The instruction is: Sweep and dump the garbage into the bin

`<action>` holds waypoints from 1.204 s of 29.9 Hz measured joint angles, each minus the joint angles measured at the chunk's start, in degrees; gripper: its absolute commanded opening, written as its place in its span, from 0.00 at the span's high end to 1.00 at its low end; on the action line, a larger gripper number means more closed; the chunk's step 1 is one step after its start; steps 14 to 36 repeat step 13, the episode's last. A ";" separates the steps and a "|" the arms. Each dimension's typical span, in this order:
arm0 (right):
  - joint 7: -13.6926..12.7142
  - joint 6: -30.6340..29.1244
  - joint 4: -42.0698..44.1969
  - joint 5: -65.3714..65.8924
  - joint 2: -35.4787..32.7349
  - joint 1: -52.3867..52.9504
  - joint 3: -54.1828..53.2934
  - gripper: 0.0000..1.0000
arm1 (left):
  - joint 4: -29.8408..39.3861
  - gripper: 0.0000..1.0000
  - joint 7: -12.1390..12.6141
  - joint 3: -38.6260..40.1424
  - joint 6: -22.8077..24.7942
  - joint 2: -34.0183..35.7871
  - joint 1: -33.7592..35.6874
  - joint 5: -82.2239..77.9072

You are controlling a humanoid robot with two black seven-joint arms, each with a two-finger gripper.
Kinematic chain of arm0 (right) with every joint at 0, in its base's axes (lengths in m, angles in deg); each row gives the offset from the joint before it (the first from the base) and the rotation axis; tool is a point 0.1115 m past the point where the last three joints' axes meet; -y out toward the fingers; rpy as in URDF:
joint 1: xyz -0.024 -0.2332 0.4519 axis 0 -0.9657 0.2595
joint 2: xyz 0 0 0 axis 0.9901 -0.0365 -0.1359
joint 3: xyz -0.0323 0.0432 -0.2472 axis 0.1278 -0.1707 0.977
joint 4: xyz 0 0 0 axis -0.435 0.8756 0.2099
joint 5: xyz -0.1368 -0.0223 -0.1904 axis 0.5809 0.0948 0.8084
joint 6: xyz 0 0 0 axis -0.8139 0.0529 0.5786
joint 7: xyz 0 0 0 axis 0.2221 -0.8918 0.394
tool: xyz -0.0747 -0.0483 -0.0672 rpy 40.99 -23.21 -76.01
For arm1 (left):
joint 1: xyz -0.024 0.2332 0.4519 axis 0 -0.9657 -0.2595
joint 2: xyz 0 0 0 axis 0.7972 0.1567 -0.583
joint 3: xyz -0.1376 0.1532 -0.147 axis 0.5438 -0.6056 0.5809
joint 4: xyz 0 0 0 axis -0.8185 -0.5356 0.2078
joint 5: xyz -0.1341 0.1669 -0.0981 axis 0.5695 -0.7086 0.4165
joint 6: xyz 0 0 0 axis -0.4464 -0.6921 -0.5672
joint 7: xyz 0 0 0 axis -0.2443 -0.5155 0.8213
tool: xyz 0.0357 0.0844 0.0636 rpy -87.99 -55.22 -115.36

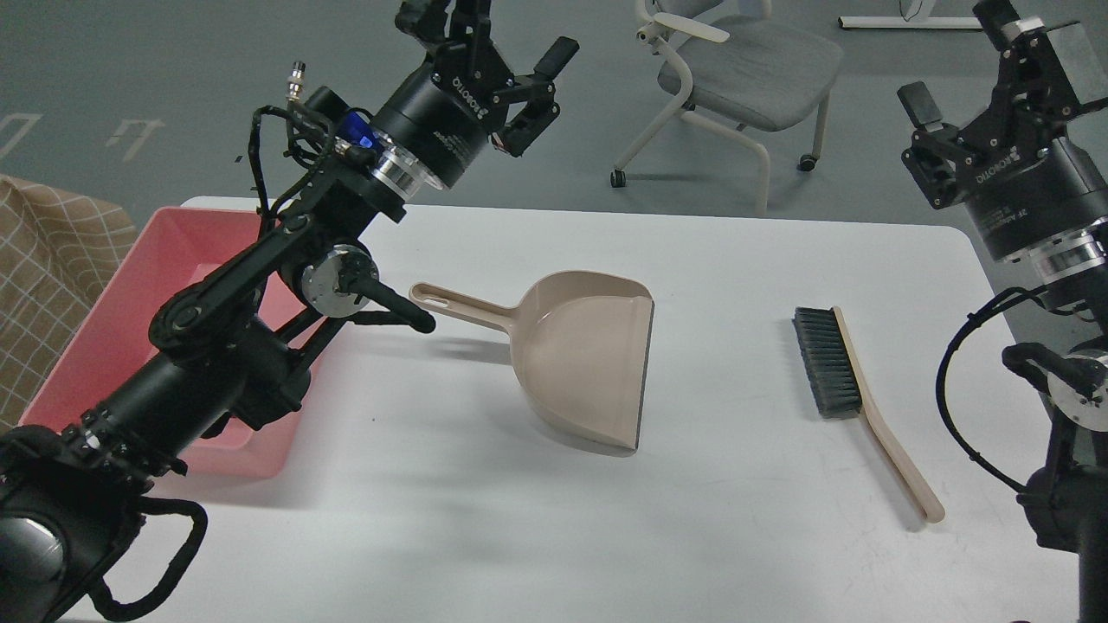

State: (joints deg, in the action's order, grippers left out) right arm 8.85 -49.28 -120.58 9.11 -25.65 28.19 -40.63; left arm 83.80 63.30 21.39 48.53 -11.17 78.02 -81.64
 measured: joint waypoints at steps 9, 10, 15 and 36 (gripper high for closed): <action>-0.72 0.00 -3.64 -0.02 0.91 4.01 3.71 0.00 | 2.68 0.01 0.08 5.96 0.86 -3.76 -9.84 0.25; -0.76 -0.02 -3.67 0.03 0.91 4.49 4.75 0.00 | 2.69 0.01 0.08 6.32 0.93 -3.90 -10.57 0.16; -0.78 -0.03 -3.68 0.24 0.92 5.90 6.10 0.00 | 2.71 0.01 -0.17 7.59 1.46 -3.95 -12.52 -0.14; -0.78 -0.03 -3.68 0.24 0.92 5.90 6.10 0.00 | 2.71 0.01 -0.17 7.59 1.46 -3.95 -12.52 -0.14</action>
